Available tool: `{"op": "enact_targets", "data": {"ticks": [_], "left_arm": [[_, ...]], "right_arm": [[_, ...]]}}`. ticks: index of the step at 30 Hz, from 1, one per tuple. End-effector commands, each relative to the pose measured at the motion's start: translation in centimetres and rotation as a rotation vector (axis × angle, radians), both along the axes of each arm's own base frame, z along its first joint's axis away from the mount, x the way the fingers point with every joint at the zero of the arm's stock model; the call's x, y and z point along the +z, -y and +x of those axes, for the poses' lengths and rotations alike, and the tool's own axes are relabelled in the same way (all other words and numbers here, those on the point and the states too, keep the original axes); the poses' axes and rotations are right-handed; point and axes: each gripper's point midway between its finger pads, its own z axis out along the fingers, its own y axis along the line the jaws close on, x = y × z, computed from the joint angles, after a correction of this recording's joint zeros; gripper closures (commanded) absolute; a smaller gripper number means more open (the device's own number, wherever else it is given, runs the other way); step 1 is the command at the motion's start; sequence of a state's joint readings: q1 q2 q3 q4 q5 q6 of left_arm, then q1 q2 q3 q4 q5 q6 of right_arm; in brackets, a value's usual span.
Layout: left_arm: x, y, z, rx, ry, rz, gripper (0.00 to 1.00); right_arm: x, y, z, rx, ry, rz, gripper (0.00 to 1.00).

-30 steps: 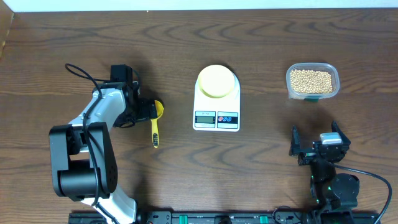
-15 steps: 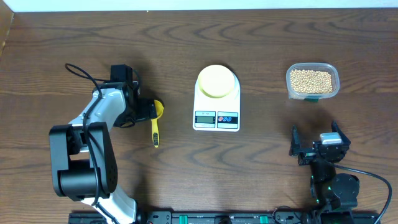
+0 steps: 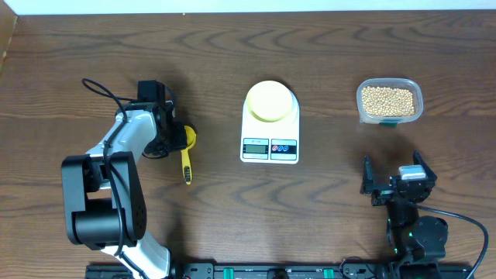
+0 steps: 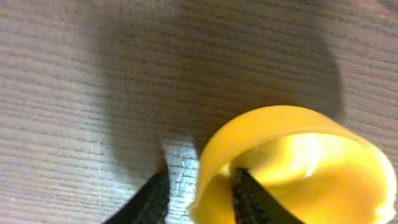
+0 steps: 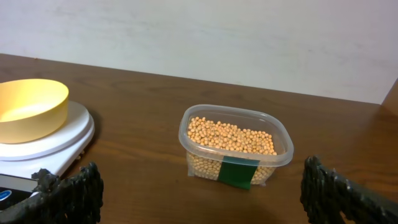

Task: Scoop item into bowl and weigh 50g on scale
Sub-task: 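Close the left gripper on the yellow scoop's cup rim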

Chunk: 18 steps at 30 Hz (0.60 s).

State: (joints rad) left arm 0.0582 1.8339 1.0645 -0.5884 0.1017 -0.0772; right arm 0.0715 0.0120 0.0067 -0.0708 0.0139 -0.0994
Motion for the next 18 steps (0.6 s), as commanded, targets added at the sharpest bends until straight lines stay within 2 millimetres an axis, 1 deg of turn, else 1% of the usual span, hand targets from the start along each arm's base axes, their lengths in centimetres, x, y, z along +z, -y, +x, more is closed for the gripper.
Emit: {"op": "enact_targets", "data": {"ticks": [1,3,4,5,8,18], "left_arm": [[-1.46,-0.41,-1.06,0.007,-0.053,0.013,0.71],[-1.45,-0.42,-0.97,0.007,-0.050,0.013,0.80],[-1.45,-0.42,-0.94,0.006,-0.049,0.013,0.81],[-1.44,-0.43,-0.88,0.007,-0.046,0.013,0.85],[-1.43,-0.43,-0.77,0.006,-0.042,0.014,0.92],[-1.40,-0.46,-0.42,0.007,-0.027,0.014,0.92]], "right_arm": [[-0.05,-0.26,-0.04,0.013,0.000,-0.006,0.01],[-0.05,-0.26,-0.04,0.013,0.000,-0.006,0.01],[-0.05,-0.26,-0.04,0.013,0.000,-0.006,0.01],[-0.05,-0.26,-0.04,0.013,0.000,-0.006,0.01],[-0.05,-0.26,-0.04,0.013,0.000,-0.006,0.01],[-0.05,-0.26,-0.04,0.013,0.000,-0.006,0.01]]}}
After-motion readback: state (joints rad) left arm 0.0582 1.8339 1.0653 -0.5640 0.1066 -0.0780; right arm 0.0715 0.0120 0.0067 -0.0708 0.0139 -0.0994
